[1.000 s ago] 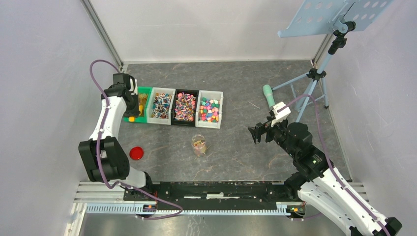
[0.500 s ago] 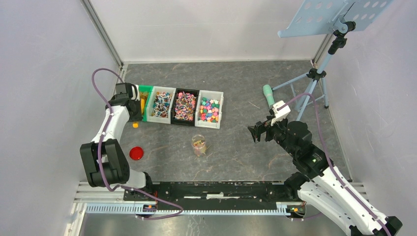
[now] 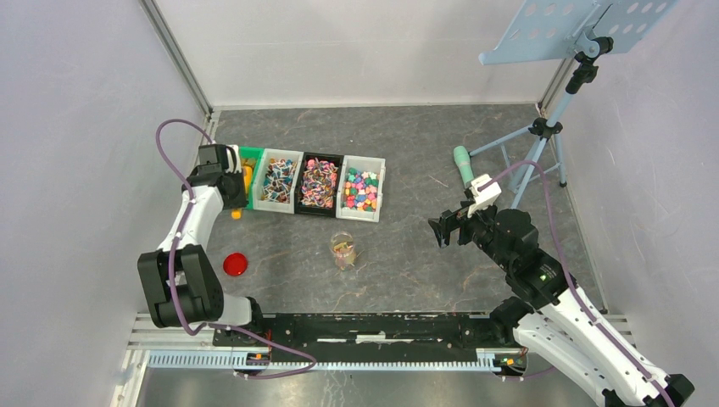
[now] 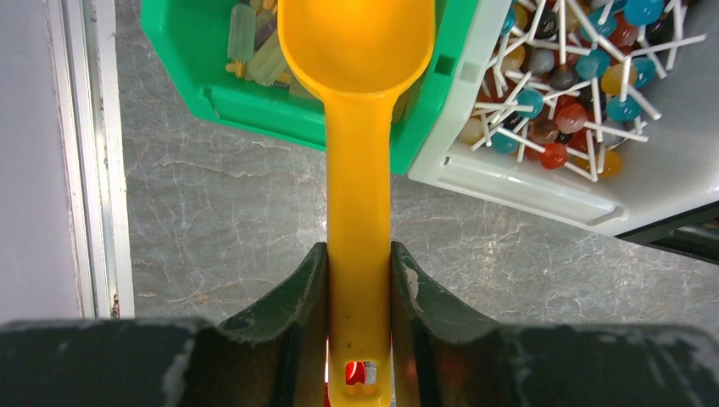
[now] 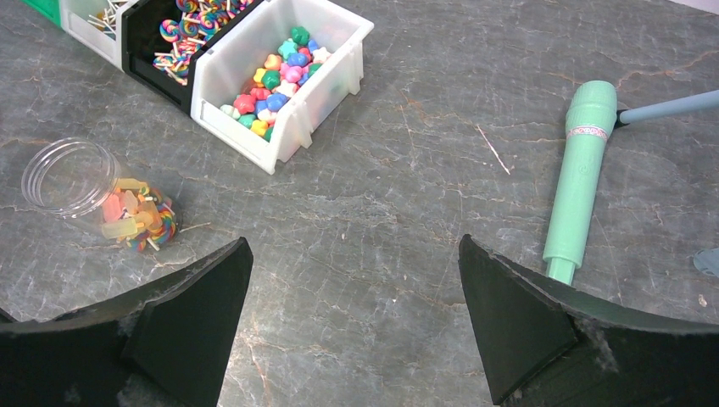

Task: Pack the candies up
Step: Scoop the fake candies from the storage box.

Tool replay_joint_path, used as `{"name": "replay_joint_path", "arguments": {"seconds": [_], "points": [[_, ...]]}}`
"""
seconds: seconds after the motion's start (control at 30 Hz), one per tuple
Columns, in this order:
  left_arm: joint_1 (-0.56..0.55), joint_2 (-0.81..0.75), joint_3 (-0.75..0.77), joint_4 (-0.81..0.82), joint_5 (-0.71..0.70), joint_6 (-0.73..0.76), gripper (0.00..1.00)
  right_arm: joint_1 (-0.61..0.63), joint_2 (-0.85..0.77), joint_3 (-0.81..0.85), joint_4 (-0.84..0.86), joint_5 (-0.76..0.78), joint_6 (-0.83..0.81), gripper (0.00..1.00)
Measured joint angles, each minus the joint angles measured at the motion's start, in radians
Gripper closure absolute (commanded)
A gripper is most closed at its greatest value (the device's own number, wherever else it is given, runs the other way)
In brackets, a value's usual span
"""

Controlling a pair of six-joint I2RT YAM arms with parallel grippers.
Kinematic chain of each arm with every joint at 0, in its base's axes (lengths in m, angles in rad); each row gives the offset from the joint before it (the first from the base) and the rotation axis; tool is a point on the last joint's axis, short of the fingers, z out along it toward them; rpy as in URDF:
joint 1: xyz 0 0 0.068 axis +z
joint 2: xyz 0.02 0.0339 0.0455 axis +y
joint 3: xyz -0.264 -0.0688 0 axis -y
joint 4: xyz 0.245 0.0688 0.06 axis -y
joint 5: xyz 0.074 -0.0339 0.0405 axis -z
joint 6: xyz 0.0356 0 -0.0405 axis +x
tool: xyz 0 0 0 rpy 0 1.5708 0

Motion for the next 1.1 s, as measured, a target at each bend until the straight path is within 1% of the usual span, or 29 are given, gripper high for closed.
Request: {"name": "replay_joint_path", "arguments": {"seconds": [0.1,0.3,0.57,0.73,0.97,1.1], "points": [[0.0,0.011,0.024,-0.008,-0.001,0.0,0.98,0.0,0.001,0.002,-0.003,0.0,0.0,0.02],[0.0,0.023,0.016,0.004,-0.003,0.0,0.98,0.0,0.0,0.005,-0.004,0.0,0.0,0.02],[0.0,-0.026,-0.107,0.103,-0.02,-0.001,0.98,0.0,0.0,0.005,-0.004,-0.001,0.0,0.02],[0.0,-0.042,-0.13,0.134,-0.021,-0.001,0.98,0.0,0.0,0.005,-0.004,-0.001,0.0,0.02],[0.0,-0.142,-0.229,0.217,-0.023,-0.008,0.98,0.0,0.0,0.005,-0.004,-0.001,0.0,0.02],[0.0,-0.198,-0.256,0.24,-0.03,-0.019,0.98,0.0,0.0,0.005,-0.004,-0.004,0.0,0.02]]}}
